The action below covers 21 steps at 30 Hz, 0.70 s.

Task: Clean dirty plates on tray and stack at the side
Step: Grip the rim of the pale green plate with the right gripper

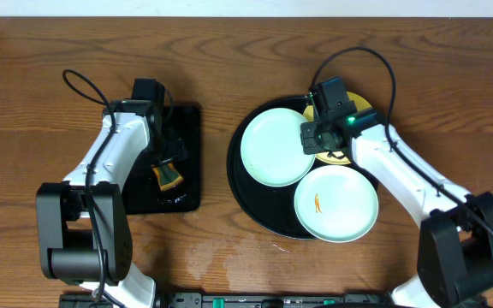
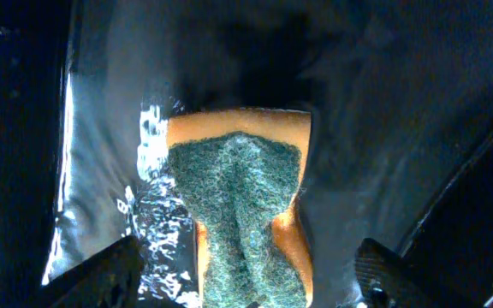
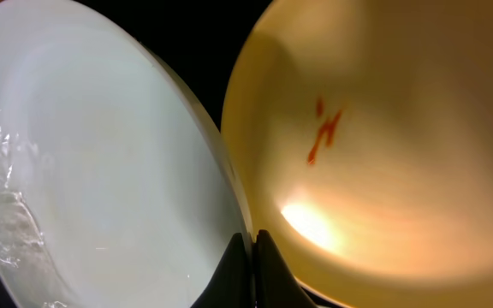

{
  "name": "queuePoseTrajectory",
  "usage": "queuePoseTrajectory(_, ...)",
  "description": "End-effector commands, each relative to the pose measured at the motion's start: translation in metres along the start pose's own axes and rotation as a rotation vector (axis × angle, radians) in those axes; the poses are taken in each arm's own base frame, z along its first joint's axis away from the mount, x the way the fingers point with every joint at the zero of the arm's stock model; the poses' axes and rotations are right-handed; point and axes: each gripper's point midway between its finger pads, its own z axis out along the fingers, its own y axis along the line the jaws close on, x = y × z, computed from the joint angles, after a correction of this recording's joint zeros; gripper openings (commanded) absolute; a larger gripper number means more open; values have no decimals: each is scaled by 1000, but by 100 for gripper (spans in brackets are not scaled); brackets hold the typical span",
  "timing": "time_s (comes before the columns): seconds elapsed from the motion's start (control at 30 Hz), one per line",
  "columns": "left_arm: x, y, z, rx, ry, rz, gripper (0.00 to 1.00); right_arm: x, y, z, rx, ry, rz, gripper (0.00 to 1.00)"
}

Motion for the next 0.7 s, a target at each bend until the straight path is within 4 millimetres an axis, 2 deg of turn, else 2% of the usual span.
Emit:
queuePoseTrajectory(0.0,0,1,1,-4,5,-1,82,-24,-5,-23,143,-117,-156,1)
queuePoseTrajectory(0.17,0,1,1,-4,5,-1,85,-33,12,-40,152,-183,-289,1)
queuePoseTrajectory(0.37,0,1,1,-4,5,-1,88,-46,3,-61,272,-266,-294,1)
queuePoseTrajectory(0.5,0,1,1,-4,5,-1,89,-48,9,-65,274,-277,-356,1)
queuePoseTrajectory(0.67,0,1,1,-4,5,-1,89,-55,9,-74,364,-321,-396,1)
